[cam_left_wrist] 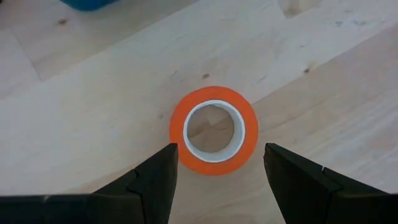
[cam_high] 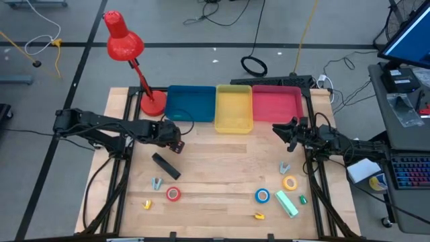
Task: Pick and place Stapler, Stapler remover, tape
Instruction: Put the orange tape into the red bin
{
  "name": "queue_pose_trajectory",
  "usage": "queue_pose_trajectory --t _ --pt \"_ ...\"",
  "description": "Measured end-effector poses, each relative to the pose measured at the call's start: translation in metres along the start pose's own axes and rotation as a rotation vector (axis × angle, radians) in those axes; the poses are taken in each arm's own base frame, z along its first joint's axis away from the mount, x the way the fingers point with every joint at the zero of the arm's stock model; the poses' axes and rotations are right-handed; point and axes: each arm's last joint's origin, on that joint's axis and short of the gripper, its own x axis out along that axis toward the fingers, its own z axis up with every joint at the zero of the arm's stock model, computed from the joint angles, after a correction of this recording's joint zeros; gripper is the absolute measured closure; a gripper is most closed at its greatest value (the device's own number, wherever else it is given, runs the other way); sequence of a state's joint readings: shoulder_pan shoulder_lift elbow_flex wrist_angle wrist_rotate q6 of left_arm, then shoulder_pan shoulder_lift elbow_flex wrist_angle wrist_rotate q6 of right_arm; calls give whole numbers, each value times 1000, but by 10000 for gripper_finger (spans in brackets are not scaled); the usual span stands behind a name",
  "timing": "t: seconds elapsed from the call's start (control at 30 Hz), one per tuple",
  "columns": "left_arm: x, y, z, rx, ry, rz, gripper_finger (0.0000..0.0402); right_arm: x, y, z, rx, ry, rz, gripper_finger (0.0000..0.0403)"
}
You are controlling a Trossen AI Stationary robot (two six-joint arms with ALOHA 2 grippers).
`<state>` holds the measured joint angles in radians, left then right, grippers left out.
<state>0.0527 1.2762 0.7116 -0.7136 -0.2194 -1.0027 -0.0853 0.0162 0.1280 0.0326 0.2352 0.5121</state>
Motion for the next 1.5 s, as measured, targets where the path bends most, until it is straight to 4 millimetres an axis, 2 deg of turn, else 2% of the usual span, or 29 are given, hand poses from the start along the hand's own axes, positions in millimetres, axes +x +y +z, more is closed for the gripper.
queue_pose_trajectory --t 0.37,0.63,0.9,1.03,1.23,1.5 --pt "10 4 0 -8 -10 113 163 0 0 0 0 0 0 300" --pt "32 4 1 -12 66 192 163 0 0 -1 -1 5 -2 300" --pt "53 3 2 -21 166 196 169 0 -1 -1 -2 7 -4 300" --pt "56 0 3 -21 169 178 220 0 -1 -1 -2 7 -4 300" --pt "57 -2 4 33 160 150 360 0 -1 -1 -2 8 -4 300" --pt "51 1 9 47 184 74 362 0 0 -1 -1 3 -1 300"
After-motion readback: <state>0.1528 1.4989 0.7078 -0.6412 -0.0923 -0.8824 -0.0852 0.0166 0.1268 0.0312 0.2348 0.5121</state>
